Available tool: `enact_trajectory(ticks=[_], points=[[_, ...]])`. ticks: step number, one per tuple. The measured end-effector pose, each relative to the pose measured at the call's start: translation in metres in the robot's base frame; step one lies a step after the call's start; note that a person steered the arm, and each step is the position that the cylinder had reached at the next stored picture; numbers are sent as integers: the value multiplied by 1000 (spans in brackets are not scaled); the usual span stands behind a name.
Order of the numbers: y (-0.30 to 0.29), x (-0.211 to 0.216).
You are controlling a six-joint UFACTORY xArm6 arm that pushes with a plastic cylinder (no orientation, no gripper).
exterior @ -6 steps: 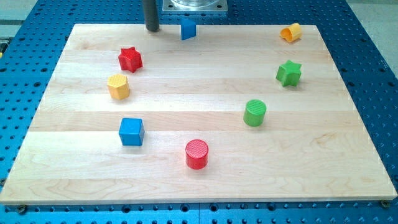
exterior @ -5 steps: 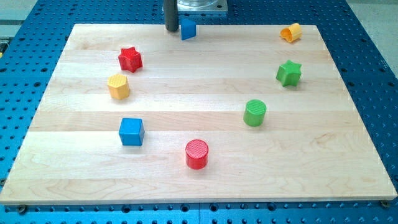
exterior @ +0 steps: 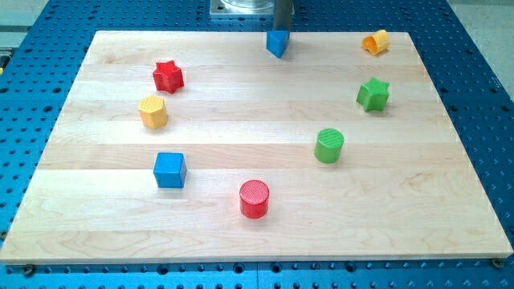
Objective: Move the triangle to the top right of the red star
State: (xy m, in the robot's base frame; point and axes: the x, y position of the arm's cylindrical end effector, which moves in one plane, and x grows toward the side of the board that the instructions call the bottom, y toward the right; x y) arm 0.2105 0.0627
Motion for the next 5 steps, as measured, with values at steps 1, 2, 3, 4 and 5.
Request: enact_trajectory(ticks=[1,2,3,4,5], points=[[59,5],[16,20],[10,7],[-29,36],[-38,42]])
